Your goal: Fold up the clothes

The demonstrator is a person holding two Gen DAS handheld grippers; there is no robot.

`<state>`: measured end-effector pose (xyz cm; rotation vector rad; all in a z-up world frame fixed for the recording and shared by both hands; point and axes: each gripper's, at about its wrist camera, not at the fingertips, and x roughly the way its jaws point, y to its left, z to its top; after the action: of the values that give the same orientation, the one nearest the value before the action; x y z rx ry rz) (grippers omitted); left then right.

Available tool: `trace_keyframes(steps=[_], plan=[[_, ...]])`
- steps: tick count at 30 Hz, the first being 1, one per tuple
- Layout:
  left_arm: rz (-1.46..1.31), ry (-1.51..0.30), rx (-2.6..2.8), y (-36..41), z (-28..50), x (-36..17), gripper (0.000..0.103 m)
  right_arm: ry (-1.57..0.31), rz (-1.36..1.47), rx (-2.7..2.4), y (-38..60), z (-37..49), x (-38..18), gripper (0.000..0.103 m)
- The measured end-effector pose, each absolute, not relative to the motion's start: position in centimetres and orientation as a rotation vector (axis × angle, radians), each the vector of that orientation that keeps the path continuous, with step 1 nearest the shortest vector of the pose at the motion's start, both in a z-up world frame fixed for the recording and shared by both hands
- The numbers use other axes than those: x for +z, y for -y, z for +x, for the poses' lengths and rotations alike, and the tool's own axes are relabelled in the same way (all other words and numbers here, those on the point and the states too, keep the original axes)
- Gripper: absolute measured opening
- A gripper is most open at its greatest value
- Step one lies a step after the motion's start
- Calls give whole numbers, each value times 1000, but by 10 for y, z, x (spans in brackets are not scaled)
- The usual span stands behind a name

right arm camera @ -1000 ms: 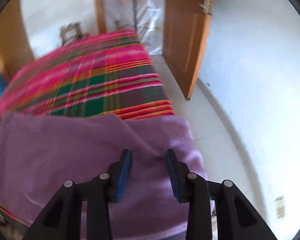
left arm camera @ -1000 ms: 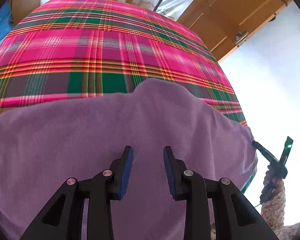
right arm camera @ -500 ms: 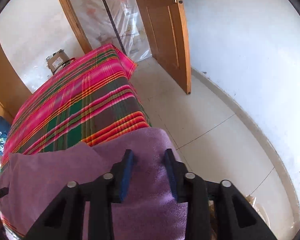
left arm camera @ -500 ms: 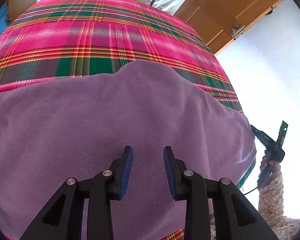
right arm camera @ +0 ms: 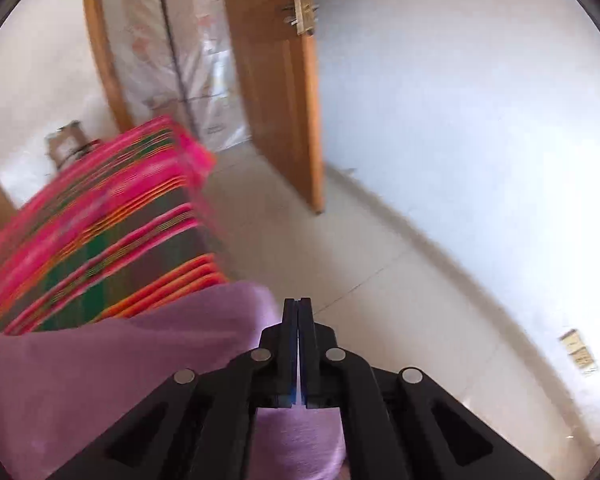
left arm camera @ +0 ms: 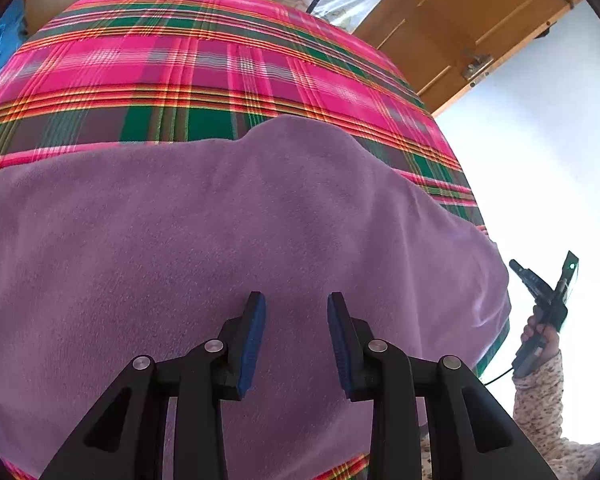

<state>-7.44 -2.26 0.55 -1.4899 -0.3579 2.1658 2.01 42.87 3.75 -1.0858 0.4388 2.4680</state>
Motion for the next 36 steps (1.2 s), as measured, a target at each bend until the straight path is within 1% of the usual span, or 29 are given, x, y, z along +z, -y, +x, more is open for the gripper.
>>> trace_keyframes(steps=[3,4,5,6,7,8,10,11,12,13,14,17,21,24,27,30,33,35,36], plan=[[-1489,359,2167,22,-74,6,35,-594,-1120,2553,-436,15,34,2],[-1487,360,2166,22,-73,6,35,-608,-1131,2564,-436,12,33,5],[-1486,362,2166,22,-73,6,36,-618,-1142,2574,-436,8,33,13],[-1485,365,2166,22,-73,6,36,-644,-1158,2591,-435,3,32,18],[-1484,367,2166,22,-73,6,36,-655,-1173,2600,-433,-2,31,26],[-1484,370,2167,22,-74,5,36,-655,-1198,2602,-432,-7,29,30],[-1484,370,2168,22,-73,5,36,-618,-1257,2572,-429,-21,21,30],[-1485,370,2168,22,-73,5,36,-631,-1253,2572,-429,-23,21,30],[-1485,369,2169,22,-72,6,36,-647,-1247,2573,-429,-24,21,27],[-1485,370,2169,22,-72,6,36,-651,-1245,2578,-429,-25,22,15],[-1485,371,2169,22,-73,6,37,-629,-1247,2588,-425,-26,24,10],[-1487,372,2168,22,-73,6,37,-528,-1256,2591,-416,-28,28,7],[-1489,370,2170,21,-73,6,37,-575,-1150,2589,-422,-18,38,6],[-1490,365,2173,21,-73,6,37,-522,-1108,2571,-422,-18,44,6],[-1487,368,2173,21,-72,6,37,-485,-1139,2538,-422,-25,37,6],[-1484,380,2170,22,-72,5,37,-491,-1179,2508,-422,-30,27,7],[-1485,386,2166,23,-72,5,37,-468,-1189,2500,-420,-31,28,8],[-1484,387,2168,23,-71,6,37,-449,-1187,2488,-419,-29,33,12],[-1482,384,2170,23,-70,6,37,-439,-1183,2482,-419,-28,35,12]])
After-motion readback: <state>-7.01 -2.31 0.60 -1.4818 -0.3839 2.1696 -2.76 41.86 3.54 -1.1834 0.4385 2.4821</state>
